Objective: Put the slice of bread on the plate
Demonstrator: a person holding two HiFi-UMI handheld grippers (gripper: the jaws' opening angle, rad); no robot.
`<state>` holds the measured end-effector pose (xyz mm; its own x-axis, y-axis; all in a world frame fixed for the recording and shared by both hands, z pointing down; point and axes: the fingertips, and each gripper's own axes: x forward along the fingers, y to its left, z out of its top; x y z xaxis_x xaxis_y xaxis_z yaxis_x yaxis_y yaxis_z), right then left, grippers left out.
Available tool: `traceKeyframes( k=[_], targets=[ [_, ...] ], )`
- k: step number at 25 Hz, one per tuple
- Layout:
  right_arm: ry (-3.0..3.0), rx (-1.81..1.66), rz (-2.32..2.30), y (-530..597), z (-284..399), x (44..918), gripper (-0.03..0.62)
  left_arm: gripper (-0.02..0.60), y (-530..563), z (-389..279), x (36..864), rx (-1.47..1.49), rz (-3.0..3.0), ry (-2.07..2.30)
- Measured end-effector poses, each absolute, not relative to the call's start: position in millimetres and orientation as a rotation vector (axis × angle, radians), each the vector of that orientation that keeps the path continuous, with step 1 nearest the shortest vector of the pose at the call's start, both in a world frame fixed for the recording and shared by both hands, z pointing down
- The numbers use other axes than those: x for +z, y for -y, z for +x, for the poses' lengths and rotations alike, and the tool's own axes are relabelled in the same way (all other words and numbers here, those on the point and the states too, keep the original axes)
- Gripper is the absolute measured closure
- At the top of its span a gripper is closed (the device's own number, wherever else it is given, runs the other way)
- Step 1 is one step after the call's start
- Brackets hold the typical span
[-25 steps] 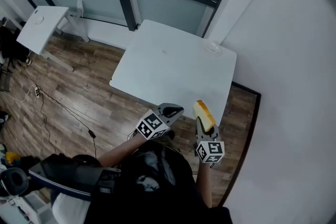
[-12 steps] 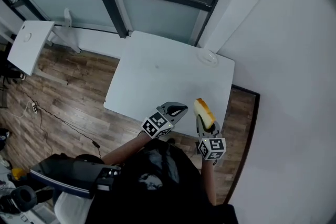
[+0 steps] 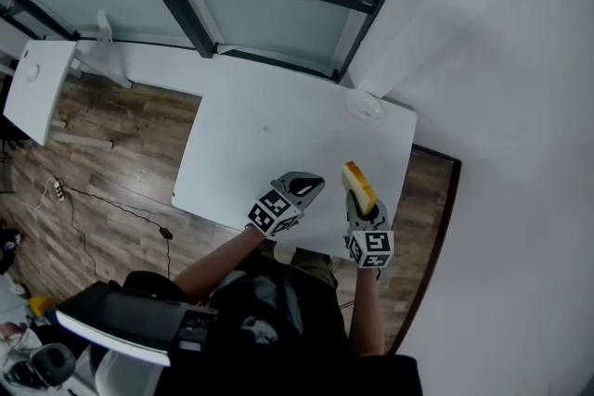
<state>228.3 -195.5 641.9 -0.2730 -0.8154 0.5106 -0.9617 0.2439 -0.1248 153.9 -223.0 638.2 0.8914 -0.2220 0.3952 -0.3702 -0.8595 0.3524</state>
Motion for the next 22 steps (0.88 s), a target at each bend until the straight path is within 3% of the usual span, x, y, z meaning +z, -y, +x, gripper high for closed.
traceKeyframes(
  k=[14, 22],
  targets=[
    [1.94, 0.468, 1.486, 359.9, 311.3, 759.8, 0.496, 0.577, 329.2, 215.1, 743.5, 0.593, 2.456, 0.59],
    [1.664, -0.048, 1.117, 430.3, 328.8, 798.3, 0.494, 0.576, 367.1, 231.8, 749.2, 0.567, 2.408, 0.624]
  ],
)
